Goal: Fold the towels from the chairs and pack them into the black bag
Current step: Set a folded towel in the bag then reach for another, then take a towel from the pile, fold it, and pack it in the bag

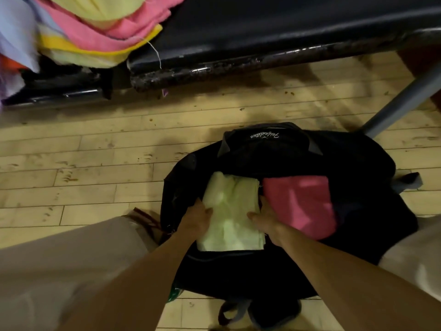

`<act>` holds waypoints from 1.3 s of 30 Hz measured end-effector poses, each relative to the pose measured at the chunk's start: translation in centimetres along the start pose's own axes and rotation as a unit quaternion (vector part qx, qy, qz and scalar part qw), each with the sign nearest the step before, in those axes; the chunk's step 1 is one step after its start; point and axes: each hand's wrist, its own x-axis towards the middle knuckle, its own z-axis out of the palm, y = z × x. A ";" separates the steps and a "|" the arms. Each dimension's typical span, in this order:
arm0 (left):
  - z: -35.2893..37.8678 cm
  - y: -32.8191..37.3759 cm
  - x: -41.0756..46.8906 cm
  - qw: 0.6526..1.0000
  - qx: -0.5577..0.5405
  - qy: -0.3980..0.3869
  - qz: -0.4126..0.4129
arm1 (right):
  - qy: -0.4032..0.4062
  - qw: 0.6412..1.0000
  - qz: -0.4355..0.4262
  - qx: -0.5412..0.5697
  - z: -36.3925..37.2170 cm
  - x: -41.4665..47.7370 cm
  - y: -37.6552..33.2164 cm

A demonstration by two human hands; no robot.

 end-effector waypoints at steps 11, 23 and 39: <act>-5.1 4.4 -4.2 0.998 -0.037 -0.017 0.038 | 0.002 0.996 -0.024 -0.087 -3.5 -4.1 -5.3; -19.7 11.1 -14.2 0.957 -0.133 0.053 0.253 | -0.031 0.962 -0.256 -0.090 -8.6 -16.8 -21.6; -34.3 3.7 -14.4 0.815 -0.134 0.507 0.246 | -0.022 0.897 -0.431 -0.097 -0.9 -20.6 -38.5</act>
